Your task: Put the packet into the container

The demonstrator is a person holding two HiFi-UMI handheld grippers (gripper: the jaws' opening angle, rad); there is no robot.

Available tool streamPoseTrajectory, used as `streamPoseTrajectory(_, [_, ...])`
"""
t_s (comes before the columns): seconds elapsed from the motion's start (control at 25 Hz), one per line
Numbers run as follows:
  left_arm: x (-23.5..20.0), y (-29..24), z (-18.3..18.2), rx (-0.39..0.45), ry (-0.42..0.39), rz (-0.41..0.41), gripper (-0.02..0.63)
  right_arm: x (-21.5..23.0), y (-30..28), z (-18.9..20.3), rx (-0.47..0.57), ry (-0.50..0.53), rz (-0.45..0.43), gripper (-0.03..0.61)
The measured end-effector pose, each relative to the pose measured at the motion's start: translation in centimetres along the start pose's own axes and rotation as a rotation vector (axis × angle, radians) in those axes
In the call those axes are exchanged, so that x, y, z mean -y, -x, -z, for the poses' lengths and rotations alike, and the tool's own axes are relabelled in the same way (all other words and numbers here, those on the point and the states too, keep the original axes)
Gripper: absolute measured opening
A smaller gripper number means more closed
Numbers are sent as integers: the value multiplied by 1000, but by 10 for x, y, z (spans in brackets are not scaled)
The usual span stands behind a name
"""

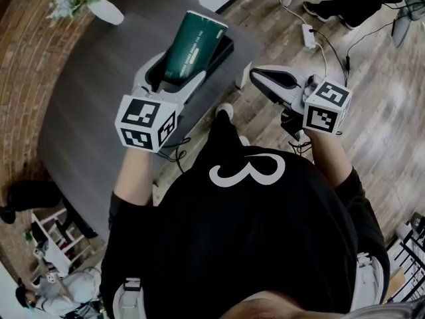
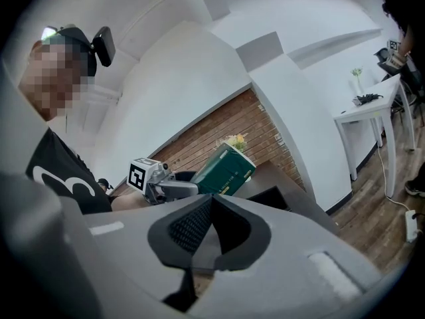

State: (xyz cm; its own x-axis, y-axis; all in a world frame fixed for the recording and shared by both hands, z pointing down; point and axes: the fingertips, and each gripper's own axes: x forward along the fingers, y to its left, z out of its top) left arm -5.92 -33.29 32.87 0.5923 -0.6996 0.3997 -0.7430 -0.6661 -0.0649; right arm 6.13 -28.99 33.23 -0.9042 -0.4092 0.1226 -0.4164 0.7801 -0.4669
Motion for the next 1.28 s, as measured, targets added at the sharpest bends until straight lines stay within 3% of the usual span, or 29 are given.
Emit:
streamPoseTrajectory(0.36, [-29, -38, 24, -95, -85, 71, 387, 31, -16, -2, -20, -38, 21, 2])
streamPoseTrajectory(0.8, [-45, -79, 73, -239, -5, 187, 387, 70, -34, 0, -39, -95, 51, 2])
streamPoseTrajectory(1.12, [-49, -88, 83, -254, 59, 256, 387, 84, -42, 3, -46, -125, 62, 2])
streamPoseTrajectory(1.28, [-43, -88, 92, -271, 41, 258, 387, 88, -41, 6, -41, -134, 66, 2])
